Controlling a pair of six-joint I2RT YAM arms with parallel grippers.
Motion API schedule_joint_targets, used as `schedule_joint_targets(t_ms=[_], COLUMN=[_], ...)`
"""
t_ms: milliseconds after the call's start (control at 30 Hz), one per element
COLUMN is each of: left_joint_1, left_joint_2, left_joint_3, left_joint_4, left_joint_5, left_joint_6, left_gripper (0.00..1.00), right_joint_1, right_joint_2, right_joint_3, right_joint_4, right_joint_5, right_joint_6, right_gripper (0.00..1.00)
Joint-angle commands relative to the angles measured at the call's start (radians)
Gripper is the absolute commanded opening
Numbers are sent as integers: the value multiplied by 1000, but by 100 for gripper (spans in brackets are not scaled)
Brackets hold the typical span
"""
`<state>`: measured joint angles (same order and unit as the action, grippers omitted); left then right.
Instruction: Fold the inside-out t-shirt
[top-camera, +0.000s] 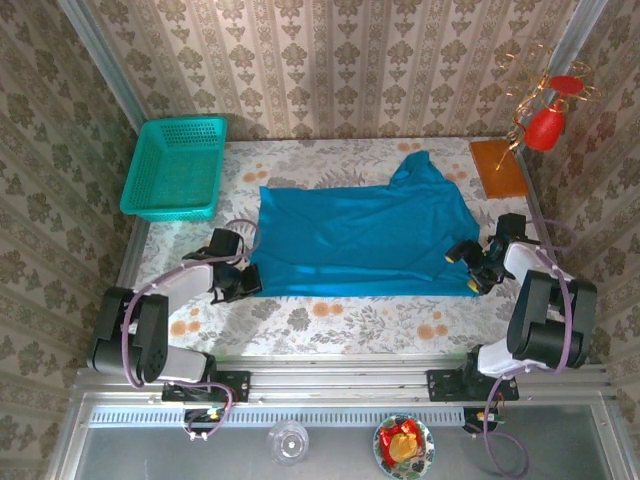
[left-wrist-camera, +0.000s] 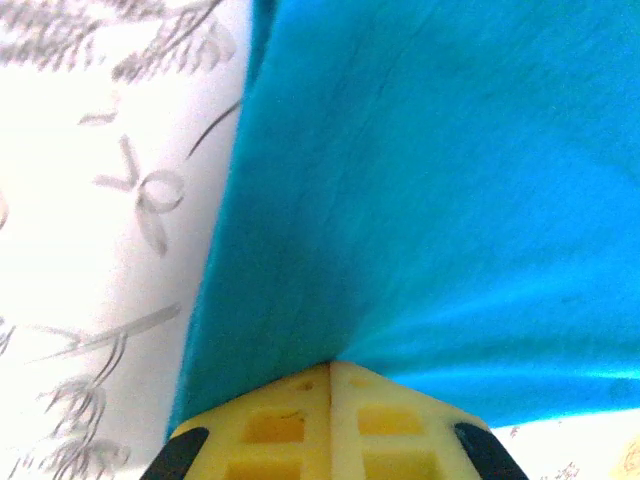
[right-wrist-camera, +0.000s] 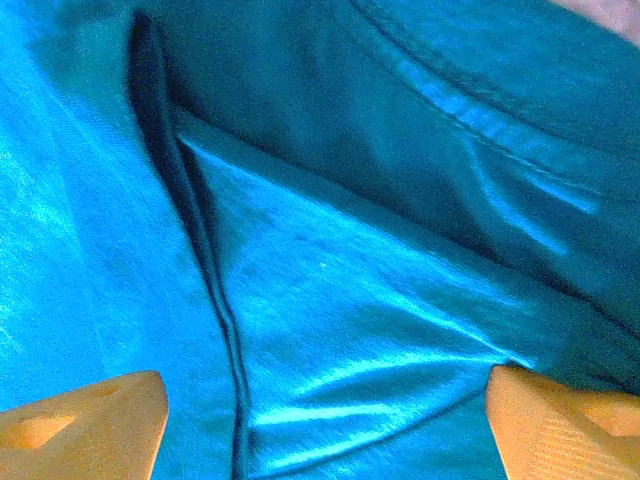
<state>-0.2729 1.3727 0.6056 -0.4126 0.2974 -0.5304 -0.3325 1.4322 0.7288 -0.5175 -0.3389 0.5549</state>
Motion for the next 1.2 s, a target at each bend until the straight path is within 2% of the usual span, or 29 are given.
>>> schedule_joint_targets(t_ms=[0,167,367,467,700,833,1167], left_joint_1=[7,8,6,-7,-30,-31,-28], left_joint_2=[-61,-121,-68,-27,18,19,8], left_joint_3=[-10,59,115,135,149,140,159], left_joint_4=[-96,-145,-64,-38,-21,-11,-37], left_joint_5=[-17,-9,75,86,78,77,64], left_joint_6=[-23,-13,-35,-45,-43,-48,-39], left_gripper=[7,8,8,8,8,8,8], right_joint_1=[22,125,267,281,293,294,314], right_joint_2=[-118,-212,-170,-137,-47,-3,97], right_joint_3=[-5,13,-25,-64,-67,-68,107], right_joint_4=[-117,-157,-73,14,79,125,148], right_joint_5=[44,-20,-85,-97,-104,-104,-102], right_joint_6=[9,23,134,185,238,264,257], right_gripper=[82,74,65,59,62,60,31])
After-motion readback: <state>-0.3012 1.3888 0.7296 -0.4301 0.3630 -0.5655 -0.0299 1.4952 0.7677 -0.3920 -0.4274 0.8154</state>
